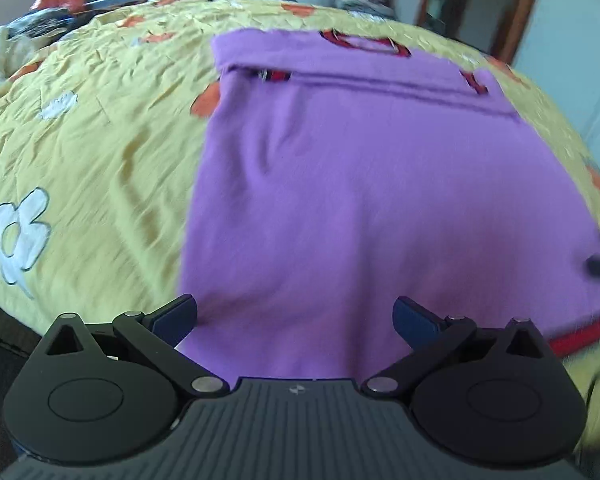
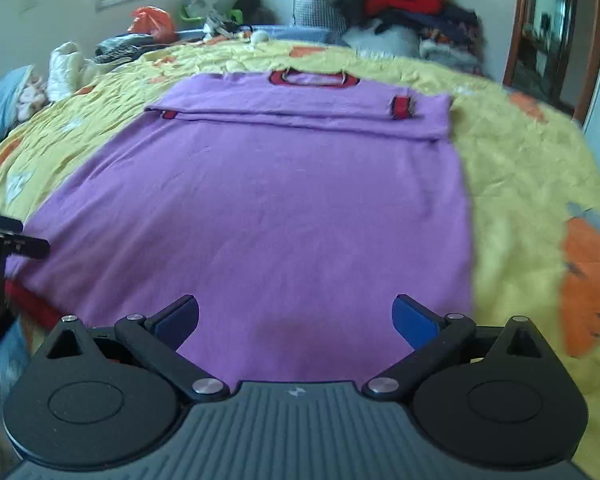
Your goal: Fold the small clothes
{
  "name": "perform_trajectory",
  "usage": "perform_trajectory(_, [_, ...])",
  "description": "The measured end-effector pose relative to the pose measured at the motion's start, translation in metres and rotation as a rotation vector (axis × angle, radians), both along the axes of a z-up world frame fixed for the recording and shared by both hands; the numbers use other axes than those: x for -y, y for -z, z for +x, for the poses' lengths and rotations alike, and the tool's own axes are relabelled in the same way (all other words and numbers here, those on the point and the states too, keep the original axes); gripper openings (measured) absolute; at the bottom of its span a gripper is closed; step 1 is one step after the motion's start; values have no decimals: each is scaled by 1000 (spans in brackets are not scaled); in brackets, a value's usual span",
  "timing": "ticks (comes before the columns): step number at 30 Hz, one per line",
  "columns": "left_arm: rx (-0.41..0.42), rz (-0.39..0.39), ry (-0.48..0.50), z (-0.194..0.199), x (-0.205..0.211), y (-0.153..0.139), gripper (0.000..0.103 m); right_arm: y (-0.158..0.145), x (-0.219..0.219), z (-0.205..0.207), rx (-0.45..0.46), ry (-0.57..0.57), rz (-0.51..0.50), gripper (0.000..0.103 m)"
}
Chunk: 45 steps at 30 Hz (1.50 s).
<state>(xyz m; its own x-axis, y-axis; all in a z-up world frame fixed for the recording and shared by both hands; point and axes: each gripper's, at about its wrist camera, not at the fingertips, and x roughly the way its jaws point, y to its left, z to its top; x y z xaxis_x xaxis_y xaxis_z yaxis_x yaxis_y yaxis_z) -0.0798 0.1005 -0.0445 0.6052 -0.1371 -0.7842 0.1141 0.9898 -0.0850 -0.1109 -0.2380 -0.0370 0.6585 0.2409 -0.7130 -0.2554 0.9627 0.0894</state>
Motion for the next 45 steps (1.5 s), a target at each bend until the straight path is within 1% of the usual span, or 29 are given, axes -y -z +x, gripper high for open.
perform_trajectory(1, [15, -3, -23, 3, 10, -2, 103, 4, -6, 9, -1, -10, 8, 103])
perform_trajectory(3, [35, 22, -50, 10, 32, -2, 103, 13, -16, 23, -1, 7, 10, 103])
perform_trajectory(5, [0, 32, -83, 20, 45, 7, 103, 22, -23, 32, -26, 14, -6, 103])
perform_trajectory(6, [-25, 34, -97, 25, 48, 13, 103, 25, -28, 28, -2, 12, -51, 103])
perform_trajectory(7, [-1, 77, -106, 24, 54, 16, 103, 27, -31, 24, 15, 4, -77, 103])
perform_trajectory(8, [5, 96, -104, 23, 57, 18, 103, 28, -29, 19, 24, 11, -66, 103])
perform_trajectory(9, [13, 96, -106, 21, 57, 18, 103, 30, -26, 16, 31, 21, -49, 103])
perform_trajectory(11, [15, 95, -102, 21, 56, 19, 103, 34, -23, 6, 55, 22, -56, 103])
perform_trajectory(16, [27, 96, -88, 20, 56, 20, 103, 33, -15, -9, 53, 44, -52, 103])
perform_trajectory(28, [31, 96, -65, 20, 54, 21, 103, 31, -2, -37, 39, 52, -58, 103])
perform_trajectory(41, [31, 95, -59, 18, 54, 21, 103, 31, 10, -67, 44, 75, -62, 103])
perform_trajectory(42, [31, 95, -57, 18, 54, 21, 103, 31, 10, -69, 40, 72, -69, 103])
perform_trajectory(45, [27, 95, -51, 16, 54, 20, 103, 23, 9, -66, -24, 81, -83, 103])
